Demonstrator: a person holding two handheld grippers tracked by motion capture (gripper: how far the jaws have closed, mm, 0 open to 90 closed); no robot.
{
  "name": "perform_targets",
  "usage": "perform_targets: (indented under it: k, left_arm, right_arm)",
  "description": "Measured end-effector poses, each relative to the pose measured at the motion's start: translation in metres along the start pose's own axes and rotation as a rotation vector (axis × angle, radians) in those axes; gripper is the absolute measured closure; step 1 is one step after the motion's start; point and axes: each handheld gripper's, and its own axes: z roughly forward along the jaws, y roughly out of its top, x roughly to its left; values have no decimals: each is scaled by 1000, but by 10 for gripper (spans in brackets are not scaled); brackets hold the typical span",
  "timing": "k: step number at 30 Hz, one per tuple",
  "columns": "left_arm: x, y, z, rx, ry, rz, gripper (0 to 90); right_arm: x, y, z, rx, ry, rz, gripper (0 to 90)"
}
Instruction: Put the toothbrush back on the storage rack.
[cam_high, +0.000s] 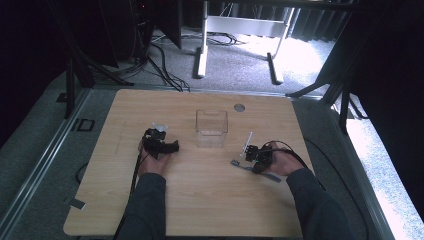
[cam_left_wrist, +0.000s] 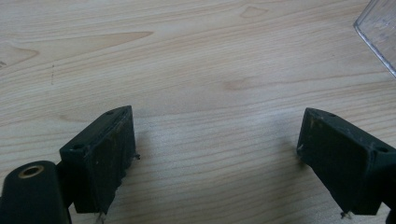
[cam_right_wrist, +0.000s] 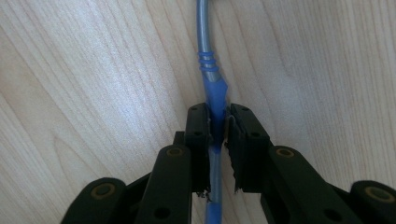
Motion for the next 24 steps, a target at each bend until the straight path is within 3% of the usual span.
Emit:
perform_targets:
  k: [24]
  left_arm:
    - [0, 0, 0, 0, 0, 0, 118]
  right_arm:
    - [1, 1, 2, 7, 0, -11, 822]
